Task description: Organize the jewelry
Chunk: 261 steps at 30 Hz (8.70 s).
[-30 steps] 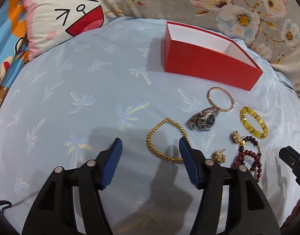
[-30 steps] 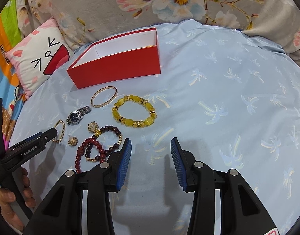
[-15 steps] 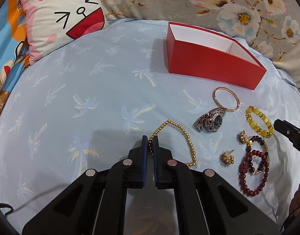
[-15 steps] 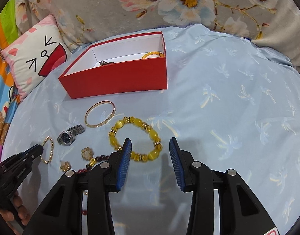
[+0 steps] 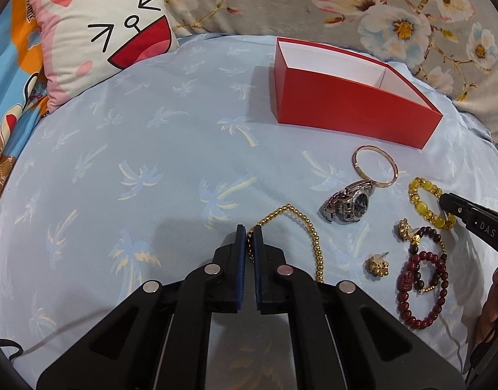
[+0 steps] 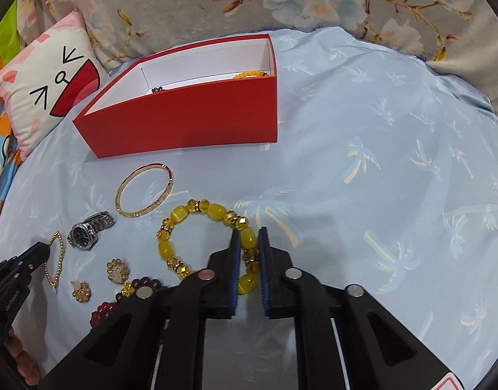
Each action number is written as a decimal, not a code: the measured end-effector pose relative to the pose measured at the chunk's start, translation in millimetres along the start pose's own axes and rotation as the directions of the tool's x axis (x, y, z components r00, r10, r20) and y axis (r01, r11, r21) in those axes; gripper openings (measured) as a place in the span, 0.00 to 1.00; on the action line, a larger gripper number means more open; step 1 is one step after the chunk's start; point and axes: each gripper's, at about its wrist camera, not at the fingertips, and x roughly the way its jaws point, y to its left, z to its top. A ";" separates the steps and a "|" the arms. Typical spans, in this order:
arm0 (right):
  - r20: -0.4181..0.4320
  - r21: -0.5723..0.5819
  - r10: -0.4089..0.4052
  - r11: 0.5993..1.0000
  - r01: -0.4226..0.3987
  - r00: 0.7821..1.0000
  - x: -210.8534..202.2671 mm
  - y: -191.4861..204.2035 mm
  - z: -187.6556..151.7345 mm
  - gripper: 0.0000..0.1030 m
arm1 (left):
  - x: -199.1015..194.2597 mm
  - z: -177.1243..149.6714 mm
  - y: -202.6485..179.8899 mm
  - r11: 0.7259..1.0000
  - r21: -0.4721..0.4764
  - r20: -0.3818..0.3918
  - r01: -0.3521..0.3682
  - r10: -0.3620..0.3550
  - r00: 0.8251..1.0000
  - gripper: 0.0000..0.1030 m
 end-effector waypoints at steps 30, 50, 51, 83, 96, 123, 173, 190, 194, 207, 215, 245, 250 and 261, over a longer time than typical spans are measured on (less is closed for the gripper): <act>0.274 0.037 0.116 0.991 -0.131 0.955 -98.6 -7.4 102.2 0.09 | -60.1 136.9 -40.6 0.980 0.088 0.182 0.176 -0.190 0.965 0.04; 0.118 0.033 0.177 0.983 -0.182 0.977 36.8 33.0 159.1 0.09 | 59.4 197.4 -65.0 0.979 0.114 0.089 0.167 -0.178 0.980 0.05; 0.111 0.032 0.163 0.985 -0.168 0.980 40.8 31.7 157.5 0.09 | 62.9 196.2 -63.8 0.982 0.112 0.089 0.155 -0.166 0.982 0.05; 0.185 0.031 0.114 0.992 -0.122 0.976 -60.7 11.4 44.6 0.26 | -12.5 106.9 -43.0 0.989 0.090 0.111 0.114 -0.124 0.986 0.44; 0.115 0.012 0.105 0.994 -0.107 0.988 -72.0 17.8 -15.9 0.26 | -30.5 48.8 -59.3 0.987 0.126 0.065 0.101 -0.109 0.992 0.44; 0.019 -0.048 0.112 0.993 -0.111 0.994 -61.8 40.2 -62.9 0.29 | -34.8 -13.5 -50.0 0.985 0.093 -0.044 0.145 -0.141 0.989 0.44; -0.001 -0.067 0.069 0.995 -0.069 0.998 -28.6 46.3 -46.4 0.08 | -38.6 -14.9 -47.7 0.972 0.122 -0.041 0.203 -0.200 0.979 0.07; 0.153 0.026 0.107 0.993 -0.113 0.982 -86.9 18.1 -3.0 0.08 | -66.1 19.4 -59.9 0.960 0.151 0.038 0.234 -0.242 0.969 0.07; 0.186 0.025 0.107 0.993 -0.114 0.977 -94.5 15.1 9.3 0.08 | -71.1 32.2 -64.1 0.959 0.162 0.064 0.234 -0.247 0.967 0.07; 0.247 0.006 0.130 0.991 -0.136 0.960 -94.4 20.5 52.3 0.08 | -62.0 88.9 -78.4 0.964 0.181 0.135 0.195 -0.221 0.966 0.07; 0.273 0.002 0.132 0.990 -0.138 0.953 -81.4 21.7 87.3 0.08 | -44.5 128.6 -84.9 0.967 0.188 0.172 0.170 -0.203 0.964 0.07; 0.148 0.016 0.155 0.987 -0.159 0.977 52.9 46.6 166.2 0.08 | 78.3 203.1 -76.3 0.988 0.124 0.105 0.095 -0.108 0.989 0.07; 0.131 0.004 0.138 0.990 -0.140 0.982 64.9 50.0 163.6 0.08 | 88.8 201.1 -76.7 0.988 0.126 0.093 0.085 -0.097 0.991 0.07; 0.156 -0.002 0.093 0.996 -0.094 0.983 62.3 45.0 162.6 0.25 | 92.2 200.2 -78.9 0.991 0.120 0.103 0.055 -0.068 0.992 0.18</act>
